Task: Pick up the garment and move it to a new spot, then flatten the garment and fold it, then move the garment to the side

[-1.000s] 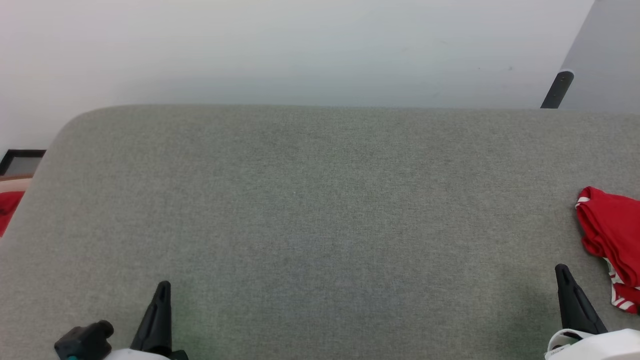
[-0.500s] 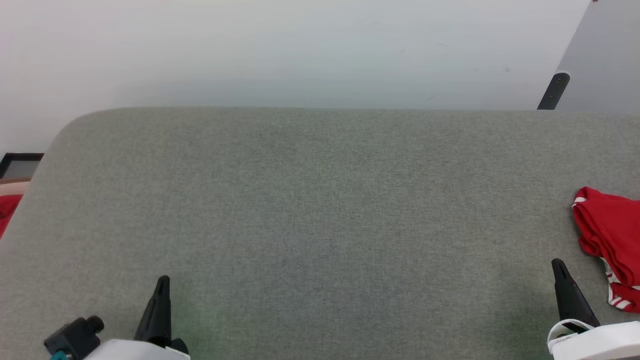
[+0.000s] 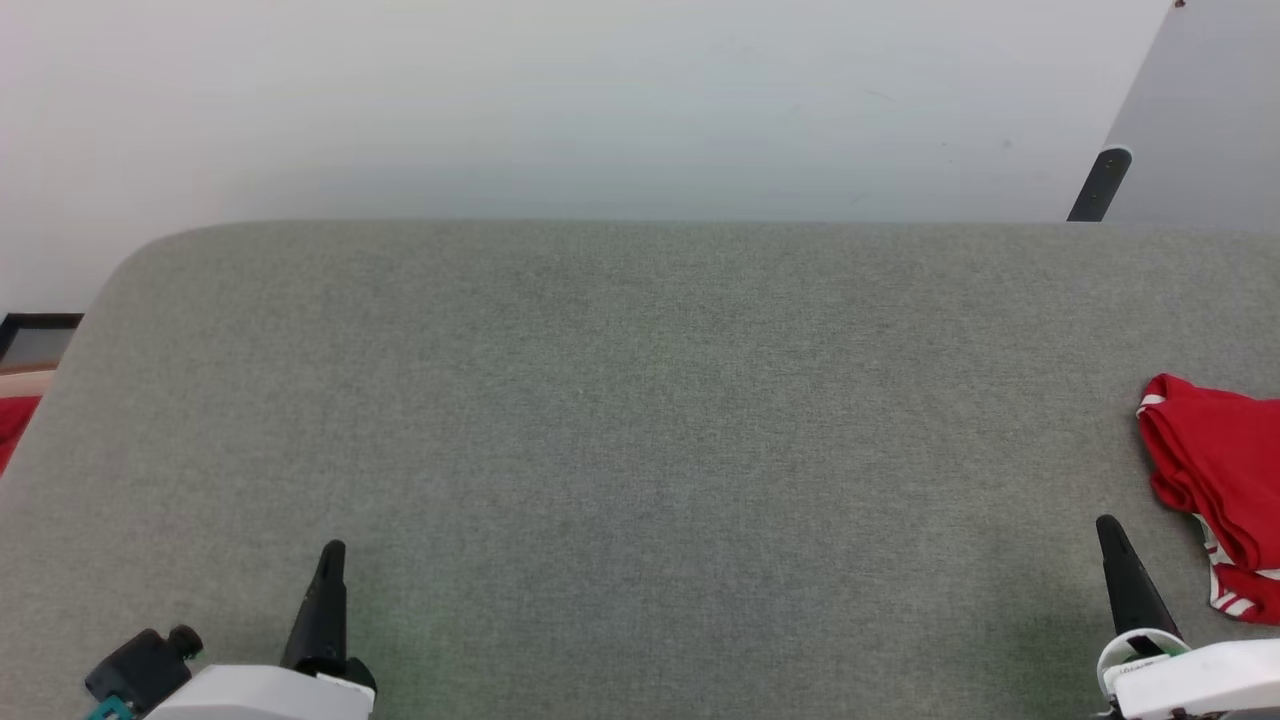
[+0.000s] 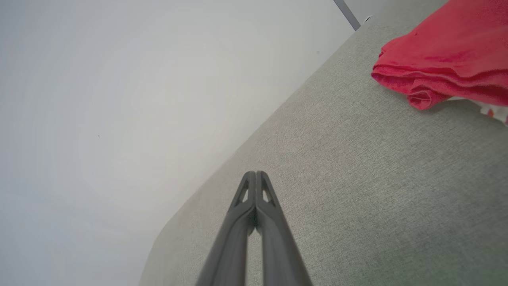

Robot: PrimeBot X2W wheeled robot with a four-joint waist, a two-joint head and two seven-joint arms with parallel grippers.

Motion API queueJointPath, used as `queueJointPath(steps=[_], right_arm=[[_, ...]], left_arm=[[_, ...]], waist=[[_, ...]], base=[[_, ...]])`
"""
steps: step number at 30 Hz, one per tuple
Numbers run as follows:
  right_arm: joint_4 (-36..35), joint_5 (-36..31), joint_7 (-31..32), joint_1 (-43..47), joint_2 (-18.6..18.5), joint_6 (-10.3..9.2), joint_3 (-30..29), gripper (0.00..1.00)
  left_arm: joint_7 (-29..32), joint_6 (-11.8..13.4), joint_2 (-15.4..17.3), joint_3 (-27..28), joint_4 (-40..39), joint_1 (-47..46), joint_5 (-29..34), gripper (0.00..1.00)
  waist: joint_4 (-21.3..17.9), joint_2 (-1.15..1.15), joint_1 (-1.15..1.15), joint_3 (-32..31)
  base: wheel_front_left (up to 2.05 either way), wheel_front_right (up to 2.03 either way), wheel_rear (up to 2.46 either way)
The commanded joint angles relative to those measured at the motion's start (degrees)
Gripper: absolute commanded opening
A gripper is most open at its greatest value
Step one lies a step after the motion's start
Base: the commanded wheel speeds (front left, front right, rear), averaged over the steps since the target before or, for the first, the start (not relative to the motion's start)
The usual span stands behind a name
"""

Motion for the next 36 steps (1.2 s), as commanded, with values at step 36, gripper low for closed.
queueJointPath(steps=[36], right_arm=[[4.27,20.88,2.2,-4.49,0.33,0.0,-0.07,0.0]], left_arm=[[6.07,-0.11,-2.38,2.1,0.72,-3.48,-20.54,0.0]], waist=[[-0.95,0.0,0.0,-0.87]], base=[[0.0,0.0,0.0]])
